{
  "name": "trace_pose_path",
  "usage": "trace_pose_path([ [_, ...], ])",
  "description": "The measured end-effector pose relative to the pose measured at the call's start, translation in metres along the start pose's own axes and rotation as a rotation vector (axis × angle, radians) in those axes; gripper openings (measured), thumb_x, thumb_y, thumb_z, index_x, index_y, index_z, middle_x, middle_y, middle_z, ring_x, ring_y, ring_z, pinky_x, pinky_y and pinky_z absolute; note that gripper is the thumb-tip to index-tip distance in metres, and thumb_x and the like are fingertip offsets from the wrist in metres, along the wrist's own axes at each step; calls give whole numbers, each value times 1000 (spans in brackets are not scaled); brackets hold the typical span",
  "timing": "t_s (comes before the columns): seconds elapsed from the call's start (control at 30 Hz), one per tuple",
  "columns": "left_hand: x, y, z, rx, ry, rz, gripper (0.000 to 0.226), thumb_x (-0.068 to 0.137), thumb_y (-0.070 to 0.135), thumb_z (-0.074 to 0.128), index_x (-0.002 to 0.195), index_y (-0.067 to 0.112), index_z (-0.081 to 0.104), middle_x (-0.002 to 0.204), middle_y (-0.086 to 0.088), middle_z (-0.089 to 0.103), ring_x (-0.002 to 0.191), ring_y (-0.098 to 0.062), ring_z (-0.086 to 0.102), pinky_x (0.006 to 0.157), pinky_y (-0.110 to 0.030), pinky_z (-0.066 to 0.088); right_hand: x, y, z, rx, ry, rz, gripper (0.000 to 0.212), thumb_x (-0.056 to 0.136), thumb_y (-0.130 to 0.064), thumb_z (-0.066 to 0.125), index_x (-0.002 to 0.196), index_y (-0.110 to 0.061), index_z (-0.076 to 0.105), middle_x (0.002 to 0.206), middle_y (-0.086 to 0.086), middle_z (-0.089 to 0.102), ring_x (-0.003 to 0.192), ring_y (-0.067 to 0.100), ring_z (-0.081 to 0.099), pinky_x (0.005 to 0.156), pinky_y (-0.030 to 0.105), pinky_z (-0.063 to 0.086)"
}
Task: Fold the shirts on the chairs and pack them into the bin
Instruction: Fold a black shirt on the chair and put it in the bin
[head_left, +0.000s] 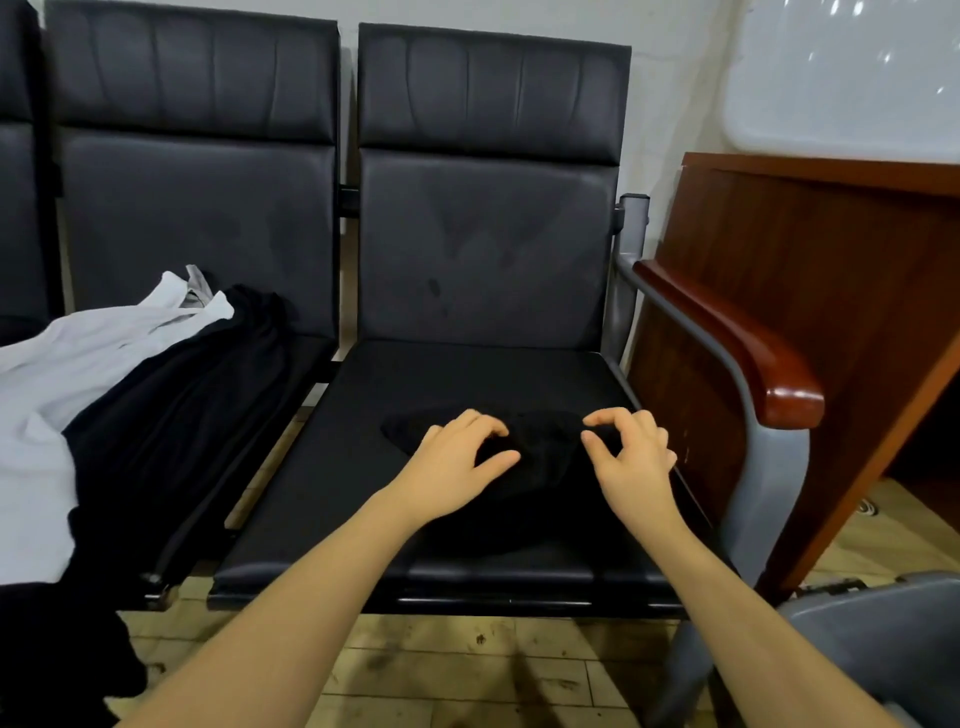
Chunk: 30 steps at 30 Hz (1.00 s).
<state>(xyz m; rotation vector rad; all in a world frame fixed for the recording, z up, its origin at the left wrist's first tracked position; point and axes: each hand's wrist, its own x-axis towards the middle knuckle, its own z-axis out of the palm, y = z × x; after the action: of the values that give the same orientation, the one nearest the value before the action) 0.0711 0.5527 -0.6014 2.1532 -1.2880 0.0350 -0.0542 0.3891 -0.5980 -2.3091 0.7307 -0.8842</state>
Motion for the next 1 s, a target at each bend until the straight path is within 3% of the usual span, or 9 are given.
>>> trace_pose_path([
  [0.1, -9, -25, -5, -17, -91, -74, 39, 95, 43, 48, 129, 23, 51, 128, 10, 54, 117, -8, 48, 106, -33, 35, -5, -8, 6, 6, -59, -169, 11, 88, -36, 64, 98, -33, 62, 92, -13, 43, 98, 9, 39, 87, 25, 17],
  [0.23, -19, -48, -8, -6, -153, -79, 31, 95, 42, 49, 121, 26, 58, 123, 13, 58, 112, -6, 51, 105, -34, 35, -13, -19, 27, -163, -245, -327, 32, 77, -56, 68, 103, -40, 59, 95, -15, 35, 96, 5, 32, 86, 22, 12],
  [0.37, -26, -56, -5, -3, -112, -88, 27, 95, 40, 51, 118, 30, 59, 122, 15, 56, 115, -5, 46, 104, -28, 25, -14, -18, 45, -228, -266, -367, 12, 83, -41, 69, 91, -32, 65, 85, -16, 32, 90, 7, 34, 89, 26, 16],
  [0.47, -26, -54, -2, -52, 39, -90, 29, 95, 37, 52, 123, 30, 55, 122, 18, 49, 111, -4, 44, 101, -26, 26, -11, -19, 42, -122, -173, -321, 2, 86, -32, 68, 86, -31, 66, 83, -14, 38, 87, 5, 37, 83, 21, 13],
  [0.57, -23, -48, -2, -102, 139, -61, 33, 96, 35, 50, 129, 31, 50, 124, 23, 44, 112, 1, 41, 102, -23, 22, -4, -22, 27, 33, -47, -220, 7, 88, -26, 64, 86, -32, 61, 88, -12, 45, 89, 4, 37, 83, 22, 16],
  [0.67, -14, -41, 0, -174, 127, -41, 34, 98, 35, 47, 132, 32, 48, 134, 21, 43, 118, 9, 32, 107, -23, 16, 1, -18, 11, 139, 37, -114, 9, 92, -23, 59, 87, -30, 57, 90, -12, 46, 90, 2, 34, 86, 24, 16],
  [0.83, 8, -19, 6, -309, 138, -26, 38, 98, 35, 46, 136, 34, 45, 144, 17, 39, 123, 12, 24, 114, -28, 15, 0, -3, 2, 168, 32, -15, 7, 96, -22, 51, 90, -25, 53, 95, -15, 46, 100, 7, 37, 94, 28, 17],
  [1.0, 29, -14, 25, -306, -3, -94, 31, 99, 36, 43, 128, 32, 55, 130, 15, 54, 125, -6, 39, 113, -33, 21, 0, 3, -4, 157, 19, 7, 10, 96, -21, 51, 89, -28, 51, 96, -14, 48, 101, 6, 38, 97, 30, 19],
])
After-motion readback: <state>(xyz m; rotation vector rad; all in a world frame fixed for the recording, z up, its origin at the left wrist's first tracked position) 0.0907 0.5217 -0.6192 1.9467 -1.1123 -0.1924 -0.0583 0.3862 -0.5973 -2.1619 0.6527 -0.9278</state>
